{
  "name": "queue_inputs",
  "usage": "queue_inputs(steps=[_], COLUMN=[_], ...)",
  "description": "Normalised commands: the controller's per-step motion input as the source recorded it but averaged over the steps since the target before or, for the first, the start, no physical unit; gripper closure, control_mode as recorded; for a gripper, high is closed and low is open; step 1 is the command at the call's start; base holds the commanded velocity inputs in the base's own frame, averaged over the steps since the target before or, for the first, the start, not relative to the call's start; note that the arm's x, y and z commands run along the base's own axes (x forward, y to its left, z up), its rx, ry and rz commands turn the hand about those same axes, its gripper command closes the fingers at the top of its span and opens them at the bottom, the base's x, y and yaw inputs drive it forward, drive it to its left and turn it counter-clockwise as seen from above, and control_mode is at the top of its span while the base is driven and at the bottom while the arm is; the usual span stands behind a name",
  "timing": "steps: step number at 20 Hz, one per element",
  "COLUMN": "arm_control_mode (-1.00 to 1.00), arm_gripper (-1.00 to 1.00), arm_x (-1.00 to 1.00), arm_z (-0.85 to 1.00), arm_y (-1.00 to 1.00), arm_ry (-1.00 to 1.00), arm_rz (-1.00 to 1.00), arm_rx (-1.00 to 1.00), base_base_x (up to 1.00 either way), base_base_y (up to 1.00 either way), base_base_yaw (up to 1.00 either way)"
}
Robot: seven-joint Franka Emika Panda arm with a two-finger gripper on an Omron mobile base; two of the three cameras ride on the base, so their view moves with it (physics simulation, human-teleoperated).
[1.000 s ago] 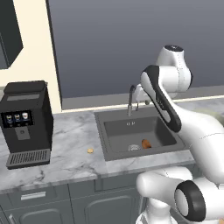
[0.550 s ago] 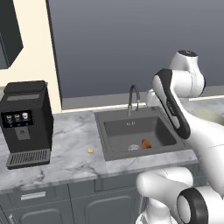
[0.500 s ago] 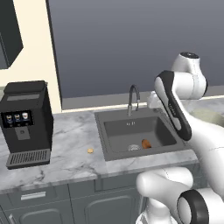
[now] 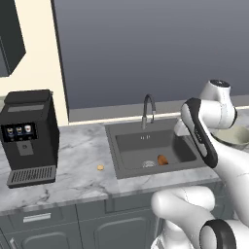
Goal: Pick the potato from the sink and place it in the bowl. Then pick the bowl and place it in the microwave. Then close the microwave door and press the start button.
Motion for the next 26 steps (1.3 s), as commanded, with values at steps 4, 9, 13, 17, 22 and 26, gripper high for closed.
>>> queue_inputs(steps=[4, 9, 13, 17, 22, 26], arm_control_mode=[-1.0, -1.0, -1.0, -1.0, -1.0, -1.0], arm_gripper=[-1.0, -1.0, -1.0, -1.0, -1.0, -1.0], arm_x=[0.3, 0.42, 0.35, 0.26, 0.34, 0.46], arm_z=[-0.41, -0.68, -0.57, -0.56, -0.56, -0.47], arm_y=[-0.28, -0.06, 0.0, 0.0, 0.0, 0.0], arm_ry=[-0.04, -0.01, 0.0, 0.0, 0.0, 0.0], arm_rz=[0.0, 0.0, 0.0, 0.0, 0.0, 0.0], arm_rx=[0.0, 0.0, -0.01, -0.01, -0.02, -0.04], base_base_x=[0.0, 0.0, 0.0, 0.0, 0.0, 0.0], base_base_y=[0.0, 0.0, 0.0, 0.0, 0.0, 0.0], base_base_yaw=[0.0, 0.0, 0.0, 0.0, 0.0, 0.0])
